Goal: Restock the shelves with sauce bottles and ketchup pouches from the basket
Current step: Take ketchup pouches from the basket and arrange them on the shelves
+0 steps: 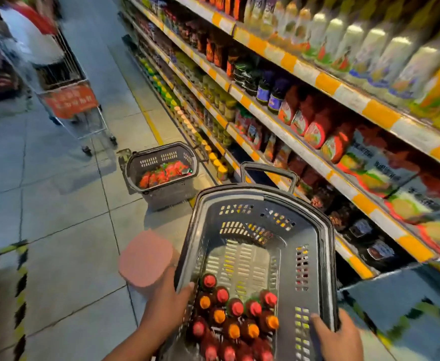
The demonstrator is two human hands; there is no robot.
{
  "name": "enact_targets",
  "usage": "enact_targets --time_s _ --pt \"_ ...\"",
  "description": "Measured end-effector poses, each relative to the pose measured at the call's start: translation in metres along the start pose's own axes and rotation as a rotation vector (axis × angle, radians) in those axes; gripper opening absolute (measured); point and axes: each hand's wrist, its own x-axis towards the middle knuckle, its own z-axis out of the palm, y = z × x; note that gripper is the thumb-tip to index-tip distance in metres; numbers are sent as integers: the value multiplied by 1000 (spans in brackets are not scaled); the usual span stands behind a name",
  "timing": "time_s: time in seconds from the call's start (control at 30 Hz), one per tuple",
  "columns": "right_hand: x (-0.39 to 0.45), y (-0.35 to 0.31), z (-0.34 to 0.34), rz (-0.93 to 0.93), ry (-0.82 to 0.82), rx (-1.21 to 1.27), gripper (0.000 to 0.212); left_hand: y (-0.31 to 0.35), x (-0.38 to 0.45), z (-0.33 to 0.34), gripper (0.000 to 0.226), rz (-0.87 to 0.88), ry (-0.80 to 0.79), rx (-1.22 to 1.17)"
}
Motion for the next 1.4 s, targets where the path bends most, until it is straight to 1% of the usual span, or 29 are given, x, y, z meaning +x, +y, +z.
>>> enact_targets --time_s 0.17,0.3,0.37,0.43,0.53,0.63,0.73,0.77,0.8,0.87,0.97,1.2,1.3,1.4 --pt "22 -19 27 97 16 -29 22 21 62 -6 34 18 -26 70" --pt "20 -29 30 175 65 34 22 43 103 -3 35 66 -121 104" --pt "12 -29 32 225 105 64 21 51 127 2 30 110 -177 135" --pt "4 -23 37 306 156 76 18 58 150 10 27 157 -235 198" --pt "-12 -17 49 452 188 77 23 65 184 26 24 231 -343 279" --pt "-37 -18 64 559 278 109 26 74 212 43 30 293 -473 368" --pt "-65 -14 81 696 392 150 31 80 236 63 52 367 -622 471" --pt "-74 -11 87 749 427 171 31 85 239 70 55 391 -671 472" --pt "-85 -7 93 807 458 187 30 93 238 75 50 412 -718 472" --pt "-105 -1 105 922 517 233 30 109 232 85 31 481 -794 501" --pt "-134 7 119 1026 593 341 32 119 221 103 22 628 -870 545" --pt "-195 10 154 1016 832 577 19 130 187 156 25 793 -1023 685" --pt "-199 12 166 1053 923 636 18 138 177 186 24 826 -1091 729" --pt "-185 23 178 1110 999 668 19 144 181 231 28 851 -1132 765"
